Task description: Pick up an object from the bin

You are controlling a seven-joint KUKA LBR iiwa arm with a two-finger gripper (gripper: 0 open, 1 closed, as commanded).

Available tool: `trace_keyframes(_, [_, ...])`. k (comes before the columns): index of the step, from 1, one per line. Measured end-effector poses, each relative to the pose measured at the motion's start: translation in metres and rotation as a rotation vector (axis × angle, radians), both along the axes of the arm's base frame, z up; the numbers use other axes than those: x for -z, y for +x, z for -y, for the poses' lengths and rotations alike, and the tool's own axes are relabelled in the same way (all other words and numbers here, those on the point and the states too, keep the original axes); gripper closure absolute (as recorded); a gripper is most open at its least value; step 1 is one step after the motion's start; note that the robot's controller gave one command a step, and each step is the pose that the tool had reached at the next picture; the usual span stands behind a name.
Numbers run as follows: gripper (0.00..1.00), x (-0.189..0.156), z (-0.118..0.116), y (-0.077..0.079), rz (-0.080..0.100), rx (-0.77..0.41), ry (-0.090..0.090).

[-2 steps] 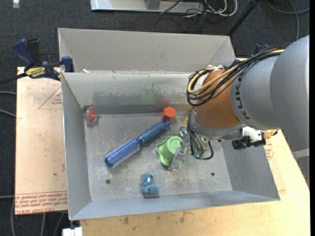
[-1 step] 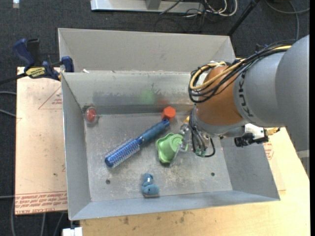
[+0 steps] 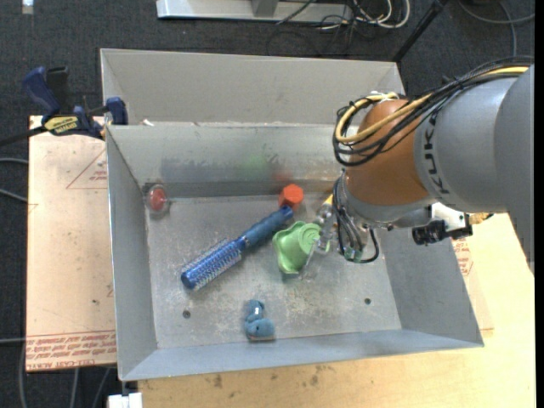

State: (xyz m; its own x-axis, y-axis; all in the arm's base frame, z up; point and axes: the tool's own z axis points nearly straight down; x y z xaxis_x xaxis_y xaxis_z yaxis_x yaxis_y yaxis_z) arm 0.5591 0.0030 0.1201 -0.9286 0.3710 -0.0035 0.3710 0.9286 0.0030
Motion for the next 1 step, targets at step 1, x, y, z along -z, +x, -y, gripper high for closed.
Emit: trace_keyframes(1, [1.00,-0.0546,-0.0005,0.0018,0.003,-0.003,0.000])
